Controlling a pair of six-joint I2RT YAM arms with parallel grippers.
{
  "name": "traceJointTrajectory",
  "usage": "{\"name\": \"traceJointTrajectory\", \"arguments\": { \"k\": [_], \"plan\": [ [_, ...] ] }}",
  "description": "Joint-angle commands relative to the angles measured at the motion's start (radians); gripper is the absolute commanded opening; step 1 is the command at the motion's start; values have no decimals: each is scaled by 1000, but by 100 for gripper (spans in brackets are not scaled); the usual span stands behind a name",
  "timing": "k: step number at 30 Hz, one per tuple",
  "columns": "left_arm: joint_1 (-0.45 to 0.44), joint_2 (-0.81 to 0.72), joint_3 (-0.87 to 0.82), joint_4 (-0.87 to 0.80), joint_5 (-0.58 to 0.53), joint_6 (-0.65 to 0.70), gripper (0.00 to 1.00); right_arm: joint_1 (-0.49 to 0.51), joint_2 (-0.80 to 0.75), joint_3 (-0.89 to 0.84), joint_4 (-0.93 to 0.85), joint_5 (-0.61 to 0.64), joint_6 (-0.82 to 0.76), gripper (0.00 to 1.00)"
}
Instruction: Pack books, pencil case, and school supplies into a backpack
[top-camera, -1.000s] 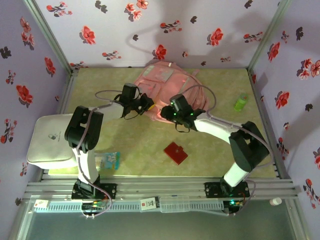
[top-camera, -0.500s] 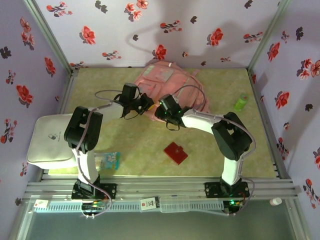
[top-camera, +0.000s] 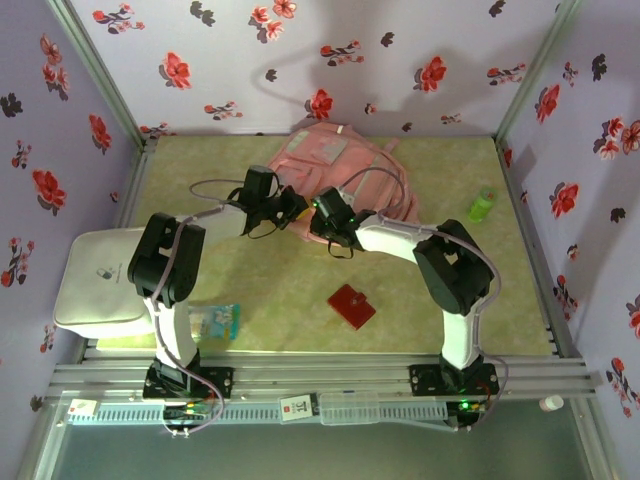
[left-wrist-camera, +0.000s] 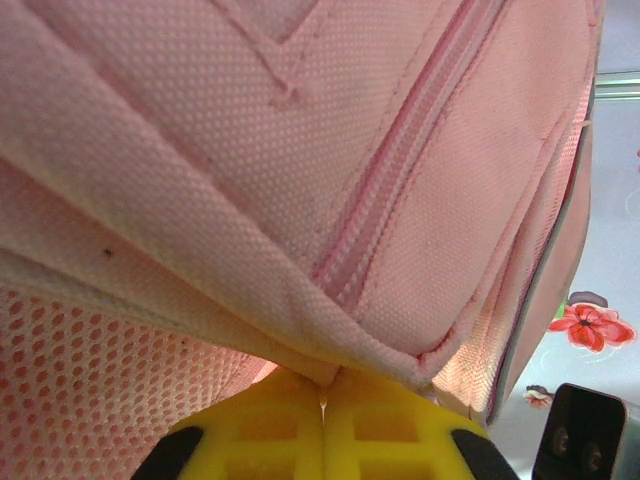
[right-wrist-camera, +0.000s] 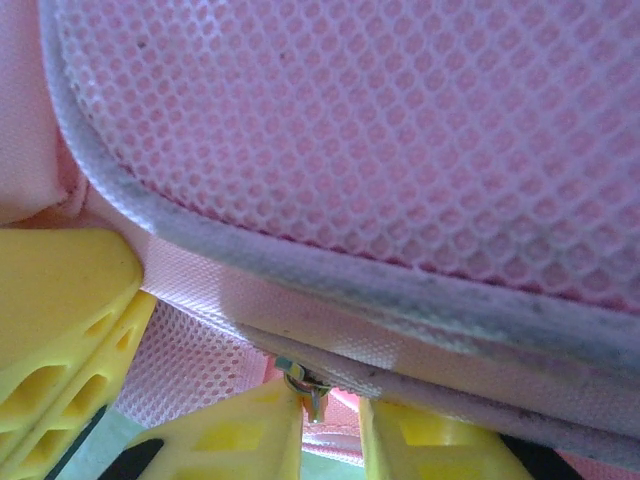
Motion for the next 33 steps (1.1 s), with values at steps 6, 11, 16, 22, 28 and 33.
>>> {"name": "traceJointTrajectory", "arguments": {
  "k": [6, 11, 16, 22, 28, 33],
  "plan": [
    [-27, -45, 22, -2, 44, 38, 0, 3, 33, 58, -19, 94, -50, 18],
    [-27, -44, 18, -1, 44, 38, 0, 3, 33, 63, -21, 126, -78, 15],
    [-26, -42, 14, -1, 39, 41, 0, 3, 9, 47, -38, 132, -100, 8],
    [-16, -31, 13, -31, 5, 65, 0, 2, -87, -51, -95, 167, -103, 6],
    [-9, -21, 13, -51, -12, 91, 0, -6, -193, -172, -172, 263, -80, 6],
    [-7, -15, 18, -56, -11, 97, 0, -22, -219, -214, -184, 279, -95, 7]
  ]
}}
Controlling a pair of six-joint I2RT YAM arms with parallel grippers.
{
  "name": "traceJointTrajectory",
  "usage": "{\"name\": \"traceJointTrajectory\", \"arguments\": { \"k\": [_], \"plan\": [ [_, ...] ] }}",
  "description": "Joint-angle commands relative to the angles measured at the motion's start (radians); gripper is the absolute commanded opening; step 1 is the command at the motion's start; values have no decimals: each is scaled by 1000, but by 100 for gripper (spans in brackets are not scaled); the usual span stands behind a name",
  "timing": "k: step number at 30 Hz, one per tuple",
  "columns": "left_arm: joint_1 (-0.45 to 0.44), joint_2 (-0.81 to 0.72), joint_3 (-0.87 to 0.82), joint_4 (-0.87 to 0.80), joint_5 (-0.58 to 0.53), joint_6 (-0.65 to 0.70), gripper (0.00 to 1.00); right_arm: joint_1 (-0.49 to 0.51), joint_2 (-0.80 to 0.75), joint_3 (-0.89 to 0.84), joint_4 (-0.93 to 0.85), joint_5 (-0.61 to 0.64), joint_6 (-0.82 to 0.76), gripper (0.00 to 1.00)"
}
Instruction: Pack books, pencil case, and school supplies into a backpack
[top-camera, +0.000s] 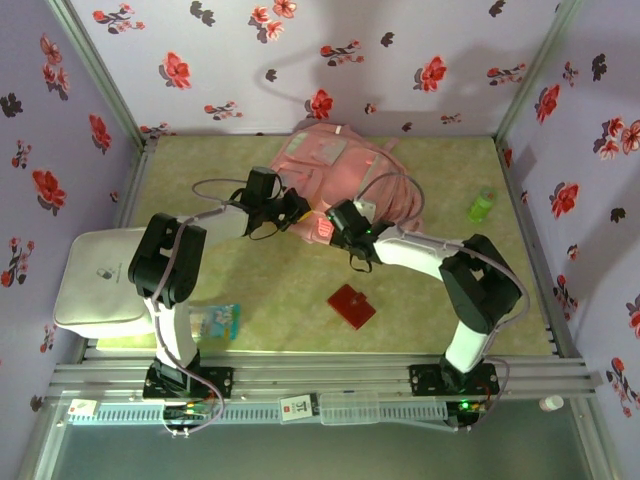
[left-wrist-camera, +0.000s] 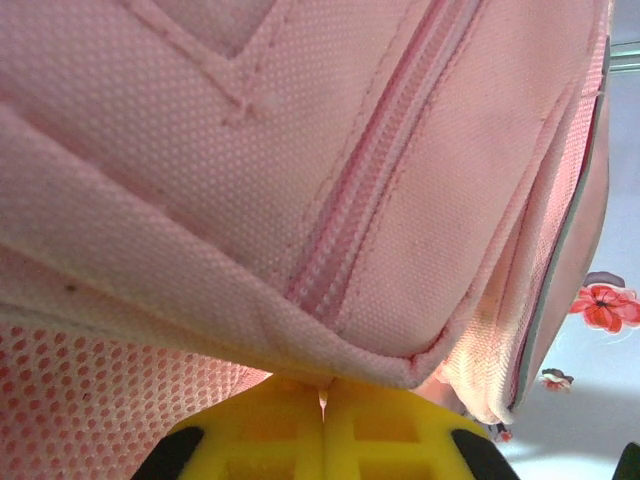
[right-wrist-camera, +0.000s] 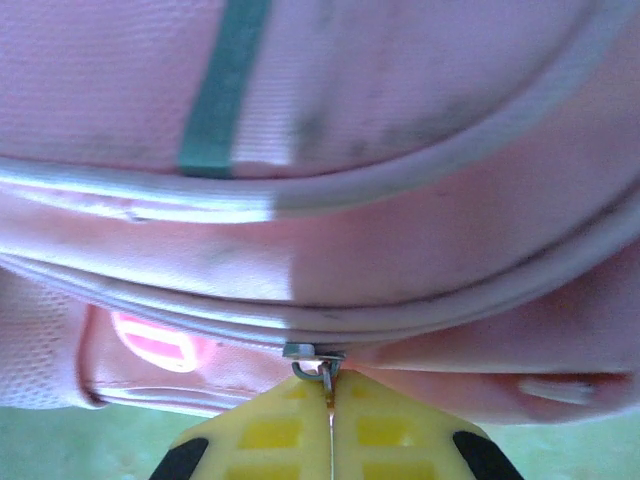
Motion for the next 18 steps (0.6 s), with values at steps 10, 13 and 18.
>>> {"name": "traceJointTrajectory", "arguments": {
  "k": [10, 13, 18],
  "plan": [
    [2, -14, 27, -45, 2, 53, 0, -26, 62, 62, -56, 11, -106, 25],
    [2, -15, 26, -45, 5, 53, 0, -26, 75, 73, -59, 12, -120, 26],
    [2, -14, 31, -46, 7, 53, 0, -28, 84, 84, -44, -25, -161, 27]
  ]
}}
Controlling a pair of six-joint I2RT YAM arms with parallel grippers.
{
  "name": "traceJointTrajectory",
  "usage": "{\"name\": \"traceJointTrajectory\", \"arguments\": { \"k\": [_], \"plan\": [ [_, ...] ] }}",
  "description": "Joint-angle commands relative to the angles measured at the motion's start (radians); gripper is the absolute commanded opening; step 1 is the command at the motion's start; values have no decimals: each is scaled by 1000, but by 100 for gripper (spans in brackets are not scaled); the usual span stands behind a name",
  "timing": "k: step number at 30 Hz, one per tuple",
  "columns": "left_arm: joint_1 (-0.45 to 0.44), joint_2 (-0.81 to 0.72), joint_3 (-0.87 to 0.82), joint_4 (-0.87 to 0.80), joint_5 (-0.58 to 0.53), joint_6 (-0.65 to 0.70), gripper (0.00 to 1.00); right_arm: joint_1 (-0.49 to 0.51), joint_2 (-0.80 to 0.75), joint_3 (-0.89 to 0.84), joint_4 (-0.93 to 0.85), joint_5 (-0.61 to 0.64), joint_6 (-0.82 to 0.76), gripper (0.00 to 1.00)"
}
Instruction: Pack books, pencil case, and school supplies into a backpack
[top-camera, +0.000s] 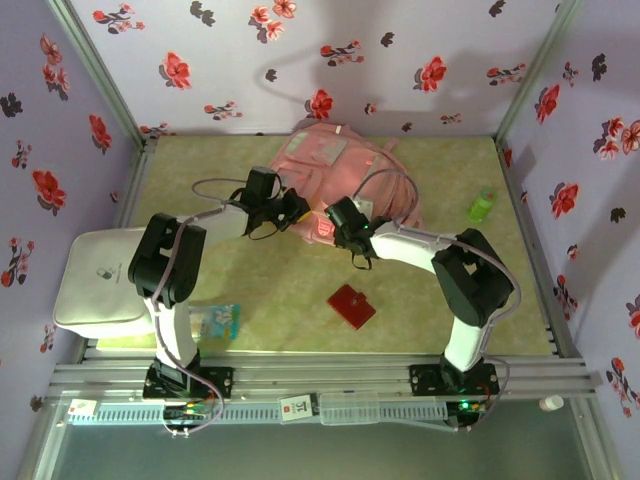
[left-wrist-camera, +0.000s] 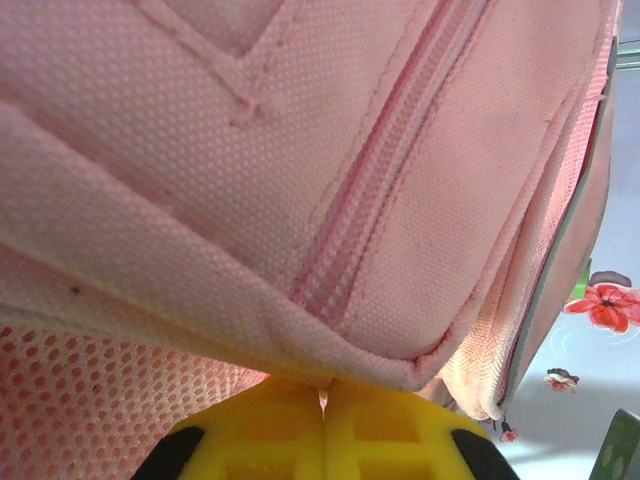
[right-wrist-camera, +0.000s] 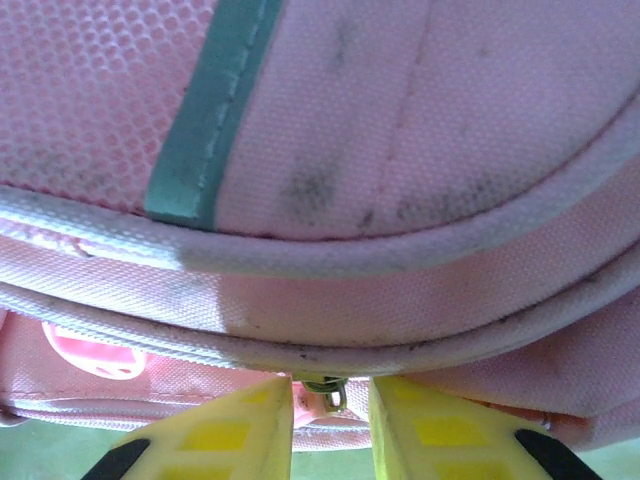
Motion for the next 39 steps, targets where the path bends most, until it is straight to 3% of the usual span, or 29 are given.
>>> {"name": "traceJointTrajectory", "arguments": {
  "k": [1, 8, 14, 20, 24, 28, 31, 39],
  "plan": [
    [2, -14, 28, -32, 8, 45, 0, -9, 19, 32, 2, -28, -54, 27],
    [3, -16, 32, -39, 7, 50, 0, -9, 12, 26, 15, -3, -83, 25],
    [13, -21, 26, -44, -8, 50, 0, -10, -32, 16, -52, 159, -42, 8],
    [30, -24, 24, -62, -23, 67, 0, -11, -92, 0, -149, 323, -2, 6],
    [44, -25, 23, -82, -32, 85, 0, -28, -140, -29, -177, 365, -7, 6],
    [49, -23, 24, -88, -32, 90, 0, -54, -153, -46, -159, 330, -50, 6],
    [51, -25, 28, -89, -31, 91, 0, -68, -141, -49, -95, 234, -125, 8],
    [52, -32, 33, -103, -29, 100, 0, -87, -130, -63, -19, 25, -228, 26]
  ]
}}
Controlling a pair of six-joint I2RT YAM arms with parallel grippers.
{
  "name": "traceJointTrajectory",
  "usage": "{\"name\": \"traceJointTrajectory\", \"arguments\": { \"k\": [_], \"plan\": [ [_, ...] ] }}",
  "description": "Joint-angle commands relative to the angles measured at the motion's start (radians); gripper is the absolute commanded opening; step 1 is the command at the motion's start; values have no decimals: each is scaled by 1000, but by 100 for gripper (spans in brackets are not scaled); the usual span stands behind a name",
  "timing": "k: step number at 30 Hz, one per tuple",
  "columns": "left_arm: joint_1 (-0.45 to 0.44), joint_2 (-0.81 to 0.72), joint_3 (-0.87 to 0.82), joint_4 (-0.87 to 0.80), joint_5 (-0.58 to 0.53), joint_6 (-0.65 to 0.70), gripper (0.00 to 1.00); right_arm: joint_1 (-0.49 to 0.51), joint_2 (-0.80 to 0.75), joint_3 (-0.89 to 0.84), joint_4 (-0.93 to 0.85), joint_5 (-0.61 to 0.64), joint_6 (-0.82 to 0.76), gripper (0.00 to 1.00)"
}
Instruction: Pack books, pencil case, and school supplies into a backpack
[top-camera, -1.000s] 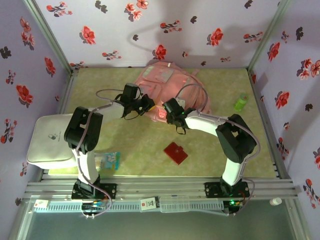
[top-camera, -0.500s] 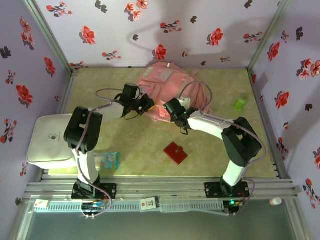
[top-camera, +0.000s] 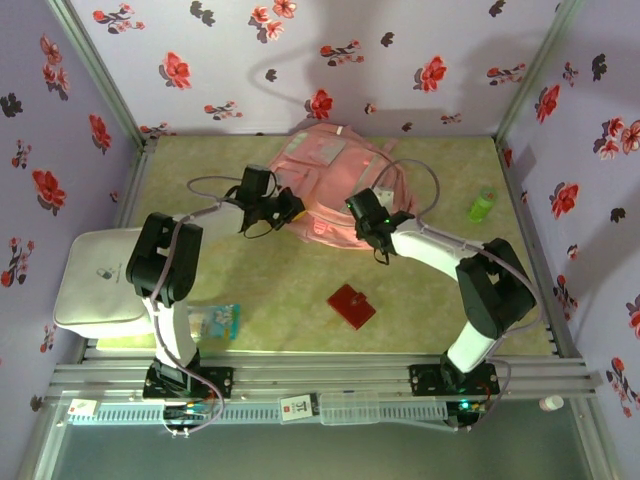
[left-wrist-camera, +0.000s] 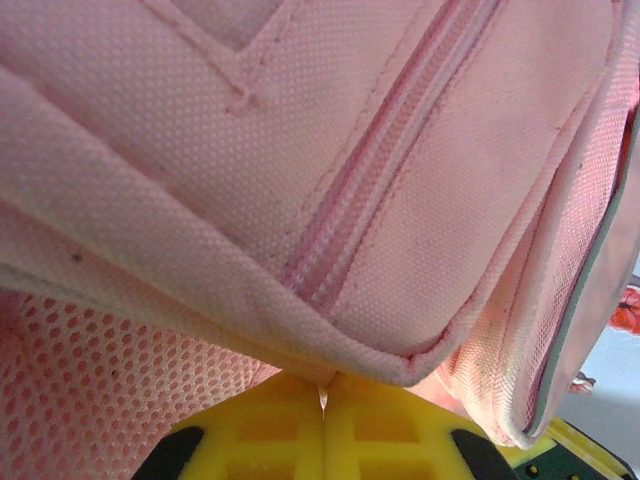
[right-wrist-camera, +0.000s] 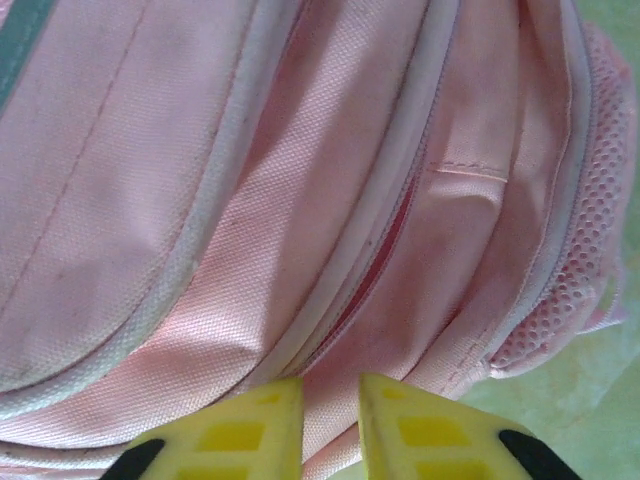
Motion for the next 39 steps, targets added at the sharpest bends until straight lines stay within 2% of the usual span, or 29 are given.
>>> {"name": "traceJointTrajectory", "arguments": {
  "k": [1, 3, 12, 21, 26, 30, 35, 39],
  "plan": [
    [14, -31, 19, -50, -36, 49, 0, -3, 0, -14, 39, -84, -64, 27],
    [15, -33, 21, -51, -33, 48, 0, -8, -3, -23, 41, -137, -74, 28],
    [18, -41, 27, -59, -33, 55, 0, -9, -113, -76, 33, -194, -76, 34],
    [19, -44, 26, -58, -31, 50, 0, -6, -40, -51, 57, -276, -57, 38],
    [19, -45, 22, -59, -31, 51, 0, -6, -3, -26, 41, -252, -48, 33],
    [19, -45, 25, -56, -32, 48, 0, -6, 23, -13, 35, -236, -42, 25],
    [20, -48, 25, -58, -31, 48, 0, -7, 55, 13, 29, -199, -38, 24],
    [21, -51, 22, -59, -31, 50, 0, -6, 77, 36, -3, -150, -19, 17]
  ]
}}
